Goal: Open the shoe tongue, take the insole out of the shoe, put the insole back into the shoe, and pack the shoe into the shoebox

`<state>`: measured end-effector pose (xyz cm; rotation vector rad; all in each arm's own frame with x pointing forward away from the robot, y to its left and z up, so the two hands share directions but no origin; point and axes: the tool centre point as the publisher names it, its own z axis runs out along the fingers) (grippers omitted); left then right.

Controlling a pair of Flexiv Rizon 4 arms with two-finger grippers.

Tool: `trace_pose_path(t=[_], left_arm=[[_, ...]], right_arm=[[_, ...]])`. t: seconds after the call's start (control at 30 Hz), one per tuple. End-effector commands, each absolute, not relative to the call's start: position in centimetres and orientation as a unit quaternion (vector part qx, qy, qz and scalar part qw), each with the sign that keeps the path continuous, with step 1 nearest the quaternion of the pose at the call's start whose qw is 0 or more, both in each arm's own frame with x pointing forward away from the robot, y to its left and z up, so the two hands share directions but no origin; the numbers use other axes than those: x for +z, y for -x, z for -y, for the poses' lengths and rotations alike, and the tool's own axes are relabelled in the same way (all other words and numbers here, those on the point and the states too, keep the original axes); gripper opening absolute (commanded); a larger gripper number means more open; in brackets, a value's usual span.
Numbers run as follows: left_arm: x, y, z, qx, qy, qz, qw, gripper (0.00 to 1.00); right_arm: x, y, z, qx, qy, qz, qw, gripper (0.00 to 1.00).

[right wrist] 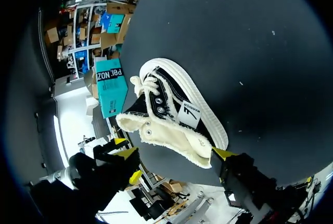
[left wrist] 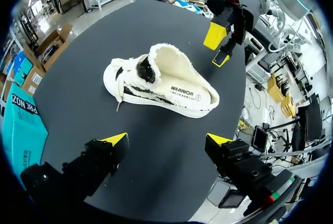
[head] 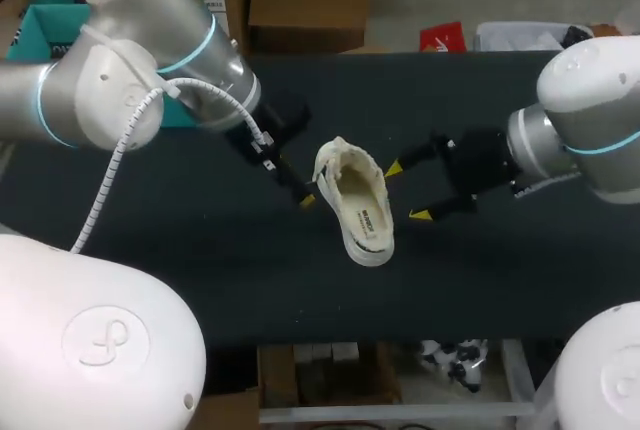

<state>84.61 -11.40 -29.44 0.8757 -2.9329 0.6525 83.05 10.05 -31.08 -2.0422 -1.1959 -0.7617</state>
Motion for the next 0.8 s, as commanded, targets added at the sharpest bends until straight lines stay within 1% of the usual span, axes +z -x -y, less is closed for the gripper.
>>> trace_pose_path(t=[0.03,0.1,0.13,0.57,0.63,0.67,0.73,0.8], left_arm=[[-30.7,-84.2,13.1,0.190,-0.356,0.915,0.002,1.00],[-30.9,-84.1,13.6,0.178,-0.410,0.894,-0.012,1.00],[-30.8,-84.2,13.7,0.167,-0.432,0.886,-0.036,1.00],[-30.8,-84.2,13.7,0.167,-0.432,0.886,-0.036,1.00],[-31.2,-84.2,14.1,0.161,-0.441,0.882,-0.042,1.00],[-31.4,-84.1,14.5,0.165,-0.449,0.877,-0.035,1.00],[-31.7,-84.3,15.0,0.160,-0.477,0.863,-0.046,1.00],[-31.9,-84.2,15.2,0.159,-0.498,0.851,-0.041,1.00]], right_arm=[[-28.7,-82.0,-10.0,-0.266,0.801,0.497,0.202,1.00],[-28.1,-81.8,-9.8,-0.245,0.803,0.519,0.159,1.00],[-27.8,-81.8,-9.5,-0.237,0.799,0.530,0.156,1.00],[-27.4,-81.7,-9.0,-0.240,0.797,0.530,0.160,1.00],[-27.4,-82.7,-7.5,-0.220,0.772,0.576,0.156,1.00],[-27.4,-83.1,-6.7,-0.216,0.766,0.586,0.154,1.00],[-27.2,-83.5,-5.4,-0.208,0.728,0.634,0.160,1.00],[-26.8,-83.8,-4.6,-0.176,0.680,0.696,0.151,1.00]])
